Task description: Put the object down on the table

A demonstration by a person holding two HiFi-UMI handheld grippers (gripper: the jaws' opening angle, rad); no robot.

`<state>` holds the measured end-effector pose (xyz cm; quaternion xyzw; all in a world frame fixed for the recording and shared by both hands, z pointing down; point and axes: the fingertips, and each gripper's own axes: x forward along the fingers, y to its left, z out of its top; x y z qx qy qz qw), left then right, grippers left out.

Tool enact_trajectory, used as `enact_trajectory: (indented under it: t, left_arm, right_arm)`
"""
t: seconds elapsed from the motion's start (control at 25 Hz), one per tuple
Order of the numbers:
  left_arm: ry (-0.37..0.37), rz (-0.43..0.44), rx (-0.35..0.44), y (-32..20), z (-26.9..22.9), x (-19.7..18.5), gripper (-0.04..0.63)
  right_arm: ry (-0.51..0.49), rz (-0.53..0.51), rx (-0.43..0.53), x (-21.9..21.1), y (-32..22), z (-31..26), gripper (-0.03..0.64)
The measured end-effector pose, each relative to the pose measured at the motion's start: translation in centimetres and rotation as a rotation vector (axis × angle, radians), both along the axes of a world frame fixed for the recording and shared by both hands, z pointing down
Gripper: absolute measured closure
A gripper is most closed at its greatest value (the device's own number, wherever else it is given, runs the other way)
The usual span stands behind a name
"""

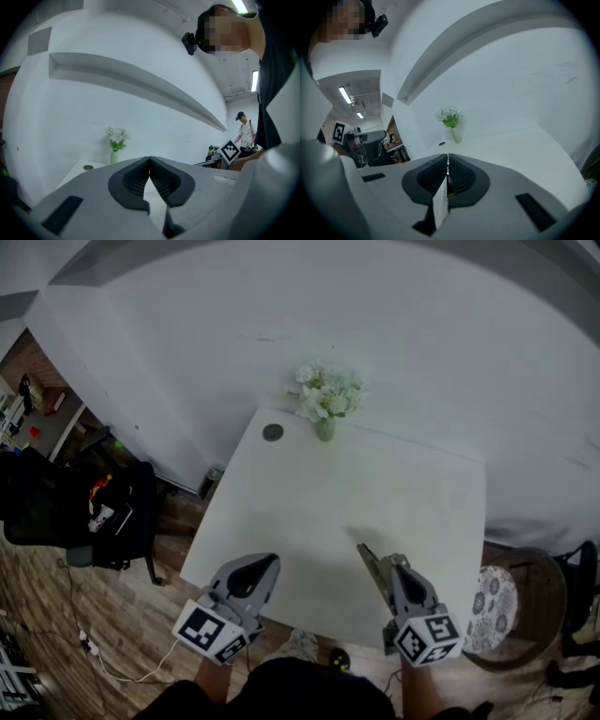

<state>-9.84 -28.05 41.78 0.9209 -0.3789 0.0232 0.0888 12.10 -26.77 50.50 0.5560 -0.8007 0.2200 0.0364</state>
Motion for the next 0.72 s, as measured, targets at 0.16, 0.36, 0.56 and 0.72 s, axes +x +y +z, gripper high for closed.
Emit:
enact_trajectory:
  t: [0.16,0.36,0.56,0.72]
  left_arm:
    - [-0.005,0.000,-0.006,-0.6,0.2,-0.3,0.595]
    - [-0.010,-0.006,-0.018,-0.9,0.8,-0.8,0.595]
    - [-0.013,-0.015,-0.031,-1.0,1.4,-1.3,0.595]
    - [-0.014,-0.026,-0.032,-0.8,1.6,-1.8,0.595]
  right_arm:
    - [0.000,0.006,-0.020,-0.1,-0.7,1.1,0.604]
    - [0.004,0.015,-0.052,-0.3,-1.0,2.7,0.604]
    - [0.006,0.018,-0.078,-0.5,-1.5,4.2,0.604]
    - [0.007,0.022,-0.099,-0.6,-1.5,5.2,0.604]
